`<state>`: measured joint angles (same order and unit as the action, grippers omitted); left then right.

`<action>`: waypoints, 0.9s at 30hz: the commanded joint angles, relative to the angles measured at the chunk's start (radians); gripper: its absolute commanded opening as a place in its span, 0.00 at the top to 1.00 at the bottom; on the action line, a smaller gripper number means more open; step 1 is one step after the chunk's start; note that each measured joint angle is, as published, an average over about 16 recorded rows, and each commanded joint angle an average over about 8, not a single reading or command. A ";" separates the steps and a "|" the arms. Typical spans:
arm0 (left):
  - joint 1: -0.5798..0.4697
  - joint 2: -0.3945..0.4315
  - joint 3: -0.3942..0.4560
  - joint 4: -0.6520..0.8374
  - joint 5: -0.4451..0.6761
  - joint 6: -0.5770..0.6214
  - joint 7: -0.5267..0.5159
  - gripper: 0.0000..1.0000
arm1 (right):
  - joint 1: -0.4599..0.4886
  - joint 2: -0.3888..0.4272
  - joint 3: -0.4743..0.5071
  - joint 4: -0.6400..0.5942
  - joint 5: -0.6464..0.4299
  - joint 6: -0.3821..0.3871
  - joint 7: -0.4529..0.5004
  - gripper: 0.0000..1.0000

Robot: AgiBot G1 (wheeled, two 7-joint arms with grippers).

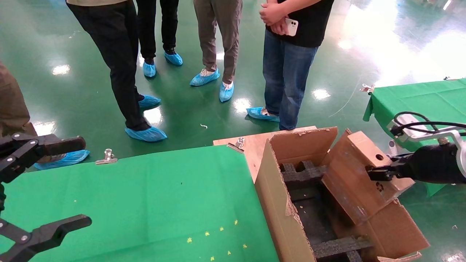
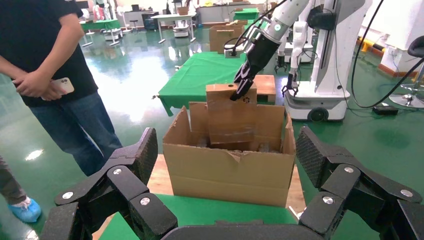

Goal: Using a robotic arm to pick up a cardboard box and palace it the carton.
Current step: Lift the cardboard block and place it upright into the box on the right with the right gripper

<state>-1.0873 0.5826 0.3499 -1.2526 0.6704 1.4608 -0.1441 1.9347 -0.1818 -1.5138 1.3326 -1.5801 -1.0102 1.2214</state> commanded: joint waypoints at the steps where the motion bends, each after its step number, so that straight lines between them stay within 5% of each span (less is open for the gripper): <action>1: 0.000 0.000 0.000 0.000 0.000 0.000 0.000 0.00 | -0.003 0.000 -0.004 0.015 -0.022 0.008 0.064 1.00; 12: 0.000 0.000 0.000 0.000 0.000 0.000 0.000 0.00 | -0.011 -0.017 -0.010 0.001 -0.025 0.012 0.093 1.00; 27: 0.000 0.000 0.000 0.000 0.000 0.000 0.000 0.00 | -0.051 -0.078 -0.053 0.019 -0.209 0.046 0.349 1.00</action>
<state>-1.0873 0.5825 0.3500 -1.2523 0.6702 1.4605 -0.1439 1.8828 -0.2575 -1.5664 1.3509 -1.7782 -0.9658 1.5607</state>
